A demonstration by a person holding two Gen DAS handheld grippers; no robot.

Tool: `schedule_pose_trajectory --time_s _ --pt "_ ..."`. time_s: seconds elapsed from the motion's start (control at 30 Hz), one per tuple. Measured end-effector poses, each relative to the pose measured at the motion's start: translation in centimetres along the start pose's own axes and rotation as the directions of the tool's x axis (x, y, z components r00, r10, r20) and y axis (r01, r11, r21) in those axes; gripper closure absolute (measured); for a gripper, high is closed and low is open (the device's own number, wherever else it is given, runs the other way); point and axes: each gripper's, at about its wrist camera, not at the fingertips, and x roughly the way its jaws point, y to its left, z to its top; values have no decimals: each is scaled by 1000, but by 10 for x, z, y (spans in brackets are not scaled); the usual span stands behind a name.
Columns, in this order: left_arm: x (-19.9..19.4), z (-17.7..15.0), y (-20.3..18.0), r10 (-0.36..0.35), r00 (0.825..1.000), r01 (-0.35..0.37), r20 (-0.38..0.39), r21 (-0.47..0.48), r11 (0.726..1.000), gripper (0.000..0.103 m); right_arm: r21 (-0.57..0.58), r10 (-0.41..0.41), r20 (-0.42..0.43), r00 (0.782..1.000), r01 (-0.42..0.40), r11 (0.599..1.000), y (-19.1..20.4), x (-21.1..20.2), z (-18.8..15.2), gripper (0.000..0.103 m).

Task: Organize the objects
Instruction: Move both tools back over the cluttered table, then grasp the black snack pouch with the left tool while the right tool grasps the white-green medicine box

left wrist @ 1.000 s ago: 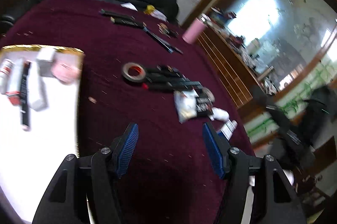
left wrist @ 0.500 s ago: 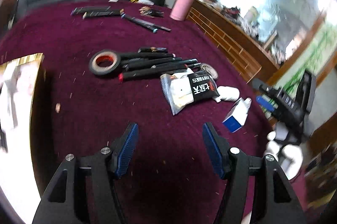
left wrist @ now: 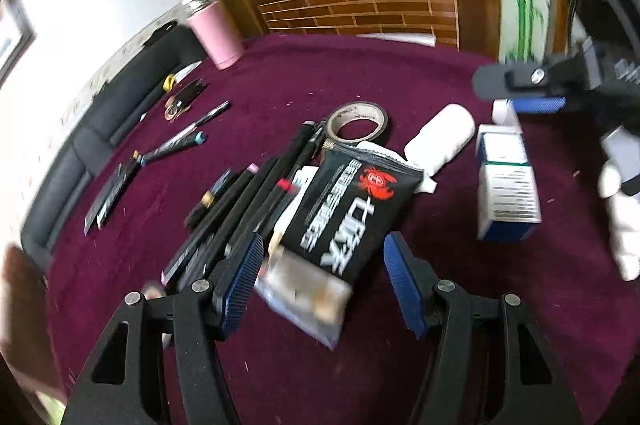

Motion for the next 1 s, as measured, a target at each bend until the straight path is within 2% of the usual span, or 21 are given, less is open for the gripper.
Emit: schedule_pose_trajectory --time_s 0.1,0.2,0.27,0.33,0.4,0.47,0.57,0.67,0.83,0.93,1.0 --pt "16 9 -9 32 999 -31 -21 59 998 47 16 8 -4 1000 -8 1000 -3 0 0 3" --pt "26 10 -19 100 994 -95 -41 110 989 47 28 13 -9 1000 -13 1000 -5 1 0 3" --pt "26 7 -23 98 994 -93 -43 107 990 48 35 8 -11 1000 -8 999 -5 1 0 3" --pt "23 8 -20 67 997 -64 -47 65 996 60 42 4 -11 1000 -3 999 -6 1 0 3" --pt "13 6 -6 11 999 -12 -39 -37 999 65 45 -6 -12 1000 6 999 -6 2 0 3" --pt "-3 -1 7 -39 999 38 0 -142 989 66 41 -16 -13 1000 17 999 -6 2 -1 3" --pt "-30 -20 24 -99 993 112 62 -273 955 70 28 -34 -19 999 34 999 -3 4 -1 3" --pt "-62 -52 38 -145 979 191 143 -391 900 70 6 -50 -16 999 50 999 0 4 -2 3" --pt "-101 -97 54 -113 968 214 225 -500 839 69 -23 -91 -29 995 90 996 9 1 -6 3" --pt "-117 -124 59 -80 968 200 238 -538 819 69 -8 -98 -36 995 97 995 18 -15 -19 3" --pt "-122 -140 61 -74 968 200 240 -559 805 69 -8 -145 -67 987 145 989 22 -18 -28 3"
